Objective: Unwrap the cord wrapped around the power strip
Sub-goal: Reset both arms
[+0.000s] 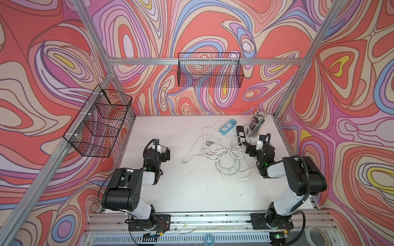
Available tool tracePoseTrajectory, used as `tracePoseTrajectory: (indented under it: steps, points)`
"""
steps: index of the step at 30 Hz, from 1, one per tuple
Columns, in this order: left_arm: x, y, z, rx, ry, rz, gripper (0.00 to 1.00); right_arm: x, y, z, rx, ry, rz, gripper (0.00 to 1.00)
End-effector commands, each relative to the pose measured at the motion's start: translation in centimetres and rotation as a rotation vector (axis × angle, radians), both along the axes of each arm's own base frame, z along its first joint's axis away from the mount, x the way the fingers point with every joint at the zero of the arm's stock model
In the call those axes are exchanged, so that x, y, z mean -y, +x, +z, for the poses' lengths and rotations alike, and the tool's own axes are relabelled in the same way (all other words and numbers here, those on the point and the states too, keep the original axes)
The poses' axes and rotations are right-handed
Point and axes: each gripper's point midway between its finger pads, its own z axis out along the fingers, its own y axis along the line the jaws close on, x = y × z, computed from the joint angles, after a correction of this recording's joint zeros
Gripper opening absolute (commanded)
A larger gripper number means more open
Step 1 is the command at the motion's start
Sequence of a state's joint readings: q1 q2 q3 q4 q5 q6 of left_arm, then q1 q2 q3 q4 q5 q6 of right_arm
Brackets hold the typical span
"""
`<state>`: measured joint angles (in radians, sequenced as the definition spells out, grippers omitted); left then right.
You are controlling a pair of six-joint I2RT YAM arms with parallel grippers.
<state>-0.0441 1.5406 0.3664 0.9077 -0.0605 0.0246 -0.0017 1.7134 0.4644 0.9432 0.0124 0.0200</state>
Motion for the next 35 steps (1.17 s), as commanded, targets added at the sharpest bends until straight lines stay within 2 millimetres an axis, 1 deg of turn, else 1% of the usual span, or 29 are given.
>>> tracePoseTrajectory:
  steps: [1,5,26,29,35]
  points:
    - [0.01,0.11,-0.07,-0.007,-0.010,-0.004,1.00,0.69,0.26,-0.04,-0.001,-0.001,-0.032,0.98]
    - [-0.50,0.30,-0.13,-0.017,-0.054,-0.007,1.00,0.74,0.20,0.12,0.006,-0.003,-0.034,0.98]
    - [-0.69,0.19,-0.10,-0.011,-0.056,0.004,1.00,0.76,0.28,0.14,0.004,-0.007,-0.034,0.99]
    - [-0.62,0.23,-0.08,-0.012,-0.056,0.001,1.00,0.43,0.77,-0.48,-0.027,-0.009,-0.021,0.98]
    - [-0.63,0.19,-0.13,-0.013,-0.055,0.001,1.00,0.50,0.24,0.14,0.003,-0.008,-0.025,0.98]
